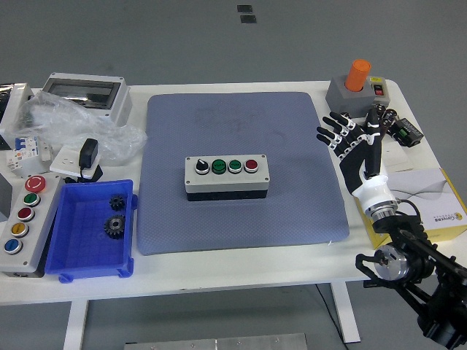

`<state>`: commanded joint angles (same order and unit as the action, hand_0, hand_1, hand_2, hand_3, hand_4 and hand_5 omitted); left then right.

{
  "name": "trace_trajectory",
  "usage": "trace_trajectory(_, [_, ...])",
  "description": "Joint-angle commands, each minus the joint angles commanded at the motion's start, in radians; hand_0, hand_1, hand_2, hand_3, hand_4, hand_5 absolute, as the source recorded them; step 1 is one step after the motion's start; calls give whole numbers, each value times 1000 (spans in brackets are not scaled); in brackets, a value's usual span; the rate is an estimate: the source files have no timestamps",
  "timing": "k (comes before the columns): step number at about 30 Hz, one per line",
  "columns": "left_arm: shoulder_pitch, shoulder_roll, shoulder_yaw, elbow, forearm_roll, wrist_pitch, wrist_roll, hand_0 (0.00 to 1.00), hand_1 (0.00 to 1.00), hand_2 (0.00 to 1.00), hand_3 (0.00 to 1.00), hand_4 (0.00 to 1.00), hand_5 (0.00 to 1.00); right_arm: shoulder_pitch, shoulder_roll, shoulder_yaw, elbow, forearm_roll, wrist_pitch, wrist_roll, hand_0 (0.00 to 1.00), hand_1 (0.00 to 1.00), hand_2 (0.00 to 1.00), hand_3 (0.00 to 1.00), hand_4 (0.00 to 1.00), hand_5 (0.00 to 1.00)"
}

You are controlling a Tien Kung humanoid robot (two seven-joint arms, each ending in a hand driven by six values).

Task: Pick up the button,place it on the desk,press the button,press the button

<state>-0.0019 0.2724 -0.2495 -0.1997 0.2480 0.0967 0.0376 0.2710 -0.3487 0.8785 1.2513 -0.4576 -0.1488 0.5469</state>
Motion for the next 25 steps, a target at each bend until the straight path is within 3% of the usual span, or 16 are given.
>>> trace_trajectory(25, [0,0,-4,-1,3,0,0,608,621,599,625,657,451,-3,0,7,-10,-3,-3,-5,764,676,727,689,998,998])
